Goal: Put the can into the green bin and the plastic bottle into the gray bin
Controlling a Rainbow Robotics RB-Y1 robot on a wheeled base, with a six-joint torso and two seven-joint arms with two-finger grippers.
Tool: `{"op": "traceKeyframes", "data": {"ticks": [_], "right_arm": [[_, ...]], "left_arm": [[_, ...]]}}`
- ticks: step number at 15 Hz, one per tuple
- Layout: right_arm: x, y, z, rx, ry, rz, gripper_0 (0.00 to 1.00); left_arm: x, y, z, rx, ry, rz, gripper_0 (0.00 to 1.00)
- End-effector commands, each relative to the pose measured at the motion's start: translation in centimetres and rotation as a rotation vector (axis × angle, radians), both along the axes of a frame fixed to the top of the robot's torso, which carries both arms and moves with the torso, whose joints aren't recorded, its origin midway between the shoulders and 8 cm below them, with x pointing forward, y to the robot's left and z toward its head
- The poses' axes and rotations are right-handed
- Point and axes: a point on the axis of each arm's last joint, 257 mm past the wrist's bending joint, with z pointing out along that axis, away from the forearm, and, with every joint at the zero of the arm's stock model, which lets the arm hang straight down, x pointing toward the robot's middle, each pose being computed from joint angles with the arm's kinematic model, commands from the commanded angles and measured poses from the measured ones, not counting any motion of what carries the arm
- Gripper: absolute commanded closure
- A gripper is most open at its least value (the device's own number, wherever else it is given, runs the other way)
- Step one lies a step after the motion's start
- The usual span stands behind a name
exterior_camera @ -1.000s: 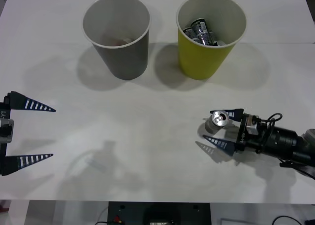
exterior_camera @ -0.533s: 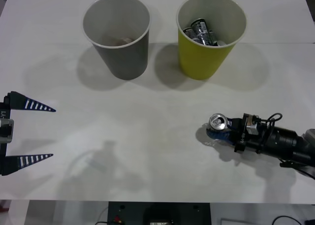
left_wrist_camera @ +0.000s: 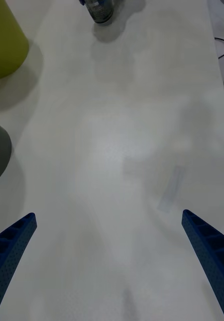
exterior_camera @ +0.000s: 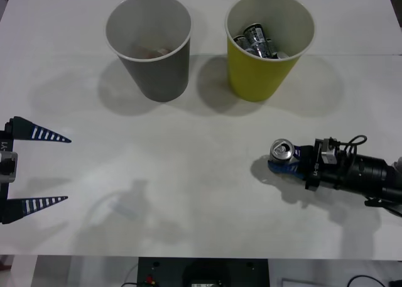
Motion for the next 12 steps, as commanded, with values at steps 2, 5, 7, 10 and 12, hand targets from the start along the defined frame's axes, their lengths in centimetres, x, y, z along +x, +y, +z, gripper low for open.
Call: {"op": "traceKeyframes", "data": {"ticks": [2, 5, 7, 10, 12], "right_arm": [[0.3, -1.3, 1.4, -0.077, 0.091, 0.025, 1.0], [1.2, -1.8, 2.1, -0.135, 0.153, -0.017, 1.0], [1.7, -2.2, 2.7, -0.176, 0.195, -0.074, 1.0], [1.6, -3.3, 4.5, -0.24, 0.289, -0.196, 1.0], [1.1, -3.5, 5.9, -0.266, 0.375, -0.264, 1.0]], "left_arm": [[0.0, 0.0, 0.0, 0.0, 0.0, 0.0, 0.0], [0.0, 0.0, 0.0, 0.0, 0.0, 0.0, 0.0], [0.0, 0.0, 0.0, 0.0, 0.0, 0.0, 0.0], [0.0, 0.0, 0.0, 0.0, 0.0, 0.0, 0.0], [0.0, 0.0, 0.0, 0.0, 0.0, 0.0, 0.0]]}}
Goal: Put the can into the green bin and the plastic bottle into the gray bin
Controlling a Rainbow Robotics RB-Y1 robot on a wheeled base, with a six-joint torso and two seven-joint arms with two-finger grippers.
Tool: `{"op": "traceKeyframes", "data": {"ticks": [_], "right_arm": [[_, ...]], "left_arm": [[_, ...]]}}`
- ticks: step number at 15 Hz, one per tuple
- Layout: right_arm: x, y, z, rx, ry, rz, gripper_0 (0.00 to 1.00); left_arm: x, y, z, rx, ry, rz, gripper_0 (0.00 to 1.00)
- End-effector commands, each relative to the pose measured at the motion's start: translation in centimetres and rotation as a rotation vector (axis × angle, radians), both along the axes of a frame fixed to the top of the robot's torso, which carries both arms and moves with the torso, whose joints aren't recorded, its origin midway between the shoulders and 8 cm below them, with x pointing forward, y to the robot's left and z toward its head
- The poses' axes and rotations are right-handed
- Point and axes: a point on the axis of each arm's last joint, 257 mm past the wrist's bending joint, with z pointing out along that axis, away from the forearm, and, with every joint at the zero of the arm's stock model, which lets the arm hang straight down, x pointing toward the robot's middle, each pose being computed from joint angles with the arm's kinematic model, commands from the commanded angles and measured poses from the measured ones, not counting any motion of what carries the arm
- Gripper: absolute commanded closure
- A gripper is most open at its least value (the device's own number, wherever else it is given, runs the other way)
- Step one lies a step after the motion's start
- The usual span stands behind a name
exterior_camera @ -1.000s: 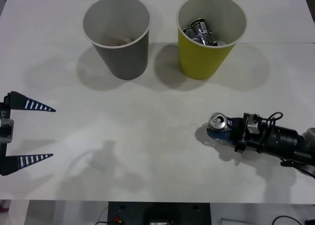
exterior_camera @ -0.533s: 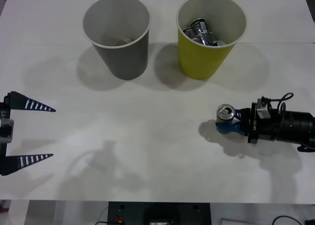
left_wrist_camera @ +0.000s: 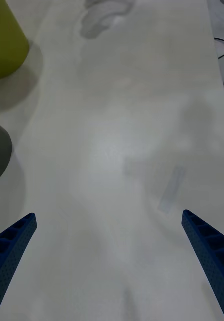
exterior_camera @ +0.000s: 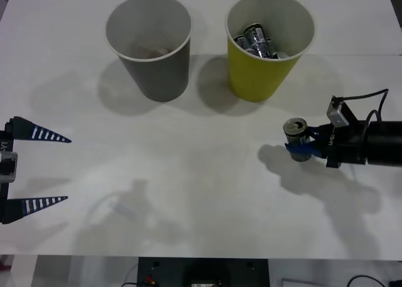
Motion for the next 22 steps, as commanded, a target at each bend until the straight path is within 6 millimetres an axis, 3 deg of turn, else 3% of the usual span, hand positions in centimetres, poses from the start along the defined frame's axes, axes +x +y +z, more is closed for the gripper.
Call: {"op": "traceKeyframes", "data": {"ticks": [1, 5, 7, 12, 18, 22], "right_arm": [[-0.5, -0.3, 2.2, -0.03, 0.102, -0.103, 1.0], [-1.0, -1.2, 5.1, -0.027, 0.212, -0.214, 1.0], [-1.4, -2.1, 7.6, -0.04, 0.239, -0.266, 1.0], [-2.5, -1.7, 12.8, 0.002, 0.326, -0.317, 1.0], [-0.9, -2.8, 19.4, -0.106, 0.307, -0.289, 1.0], [2.6, -1.3, 22.5, -0.204, 0.27, -0.287, 1.0]], "left_arm": [[0.0, 0.0, 0.0, 0.0, 0.0, 0.0, 0.0], [0.0, 0.0, 0.0, 0.0, 0.0, 0.0, 0.0], [0.0, 0.0, 0.0, 0.0, 0.0, 0.0, 0.0], [0.0, 0.0, 0.0, 0.0, 0.0, 0.0, 0.0], [0.0, 0.0, 0.0, 0.0, 0.0, 0.0, 0.0], [0.0, 0.0, 0.0, 0.0, 0.0, 0.0, 0.0]]}}
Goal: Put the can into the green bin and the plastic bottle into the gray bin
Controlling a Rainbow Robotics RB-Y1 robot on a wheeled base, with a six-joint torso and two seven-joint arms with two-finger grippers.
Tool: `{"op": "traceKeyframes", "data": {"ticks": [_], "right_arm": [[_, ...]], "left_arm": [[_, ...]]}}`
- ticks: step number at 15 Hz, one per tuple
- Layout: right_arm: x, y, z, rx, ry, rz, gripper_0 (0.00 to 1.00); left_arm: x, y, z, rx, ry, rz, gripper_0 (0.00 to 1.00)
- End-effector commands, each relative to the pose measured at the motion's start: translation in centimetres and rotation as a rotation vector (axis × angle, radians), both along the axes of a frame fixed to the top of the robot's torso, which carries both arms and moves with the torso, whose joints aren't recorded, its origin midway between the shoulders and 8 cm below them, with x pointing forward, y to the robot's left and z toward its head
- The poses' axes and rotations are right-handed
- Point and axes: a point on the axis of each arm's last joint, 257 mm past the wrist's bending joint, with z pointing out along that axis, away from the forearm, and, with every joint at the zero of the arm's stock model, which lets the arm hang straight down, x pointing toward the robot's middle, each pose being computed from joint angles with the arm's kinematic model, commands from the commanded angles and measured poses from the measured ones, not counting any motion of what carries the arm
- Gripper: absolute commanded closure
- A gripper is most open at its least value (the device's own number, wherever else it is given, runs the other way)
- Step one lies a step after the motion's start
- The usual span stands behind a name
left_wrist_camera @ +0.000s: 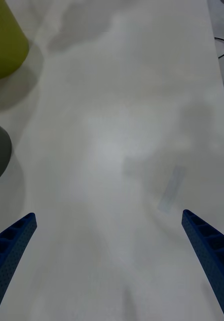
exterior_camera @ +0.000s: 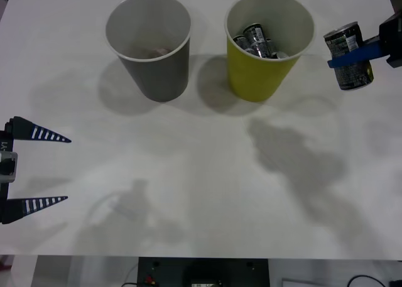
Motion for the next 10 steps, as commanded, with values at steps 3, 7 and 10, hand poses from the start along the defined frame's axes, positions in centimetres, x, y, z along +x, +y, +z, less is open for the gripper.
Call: {"op": "traceKeyframes", "data": {"ticks": [3, 7, 10], "right_arm": [[5.0, 2.2, 2.8, -0.072, -0.003, -0.015, 1.0], [10.4, 4.7, 3.6, -0.11, -0.008, -0.077, 1.0], [13.0, 6.8, 3.5, -0.134, -0.019, -0.105, 1.0]], "left_arm": [[0.0, 0.0, 0.0, 0.0, 0.0, 0.0, 0.0], [0.0, 0.0, 0.0, 0.0, 0.0, 0.0, 0.0], [0.0, 0.0, 0.0, 0.0, 0.0, 0.0, 0.0]]}}
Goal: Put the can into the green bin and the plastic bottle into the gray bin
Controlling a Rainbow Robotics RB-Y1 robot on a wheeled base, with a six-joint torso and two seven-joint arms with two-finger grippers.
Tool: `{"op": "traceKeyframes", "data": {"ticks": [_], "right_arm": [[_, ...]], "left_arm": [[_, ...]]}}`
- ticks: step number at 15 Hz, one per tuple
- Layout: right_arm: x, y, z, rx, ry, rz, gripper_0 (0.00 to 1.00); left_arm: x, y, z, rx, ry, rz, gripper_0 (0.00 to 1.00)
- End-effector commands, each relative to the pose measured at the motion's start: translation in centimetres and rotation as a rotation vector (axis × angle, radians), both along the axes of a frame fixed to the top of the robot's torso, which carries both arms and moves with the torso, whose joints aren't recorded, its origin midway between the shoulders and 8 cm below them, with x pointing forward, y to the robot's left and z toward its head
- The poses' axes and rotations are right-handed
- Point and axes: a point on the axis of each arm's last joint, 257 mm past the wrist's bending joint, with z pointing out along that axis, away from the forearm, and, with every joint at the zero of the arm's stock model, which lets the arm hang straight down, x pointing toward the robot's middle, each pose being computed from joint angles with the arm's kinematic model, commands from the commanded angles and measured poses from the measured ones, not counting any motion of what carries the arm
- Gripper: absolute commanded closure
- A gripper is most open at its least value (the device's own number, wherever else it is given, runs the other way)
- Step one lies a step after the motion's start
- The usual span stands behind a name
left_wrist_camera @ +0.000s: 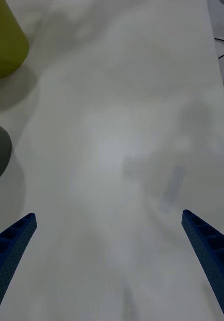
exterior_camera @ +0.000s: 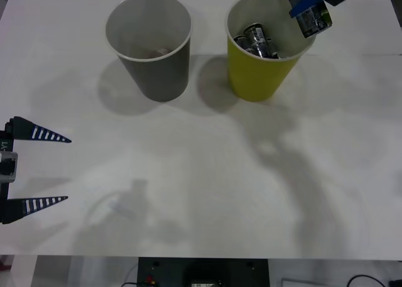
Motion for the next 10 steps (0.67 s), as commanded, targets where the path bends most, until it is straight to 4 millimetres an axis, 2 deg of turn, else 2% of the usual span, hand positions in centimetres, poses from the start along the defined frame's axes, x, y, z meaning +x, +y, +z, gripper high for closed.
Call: {"op": "traceKeyframes", "data": {"ticks": [1, 3, 5, 6, 7, 9, 10], "right_arm": [[1.8, 1.4, -0.3, -0.038, -0.01, -0.021, 1.0], [2.5, 2.1, -0.7, -0.046, -0.014, -0.024, 1.0], [2.7, 2.4, -0.8, -0.058, -0.025, -0.013, 0.95], [2.8, 2.6, -0.7, -0.066, -0.039, 0.004, 0.85], [3.0, 2.6, -0.7, -0.088, -0.062, 0.037, 0.64], [3.1, 2.7, -0.6, -0.11, -0.091, 0.086, 0.03], [3.2, 2.9, -0.4, -0.104, -0.097, 0.092, 0.0]], "left_arm": [[0.0, 0.0, 0.0, 0.0, 0.0, 0.0, 0.0], [0.0, 0.0, 0.0, 0.0, 0.0, 0.0, 0.0], [0.0, 0.0, 0.0, 0.0, 0.0, 0.0, 0.0], [0.0, 0.0, 0.0, 0.0, 0.0, 0.0, 0.0], [0.0, 0.0, 0.0, 0.0, 0.0, 0.0, 0.0], [0.0, 0.0, 0.0, 0.0, 0.0, 0.0, 0.0], [0.0, 0.0, 0.0, 0.0, 0.0, 0.0, 0.0]]}}
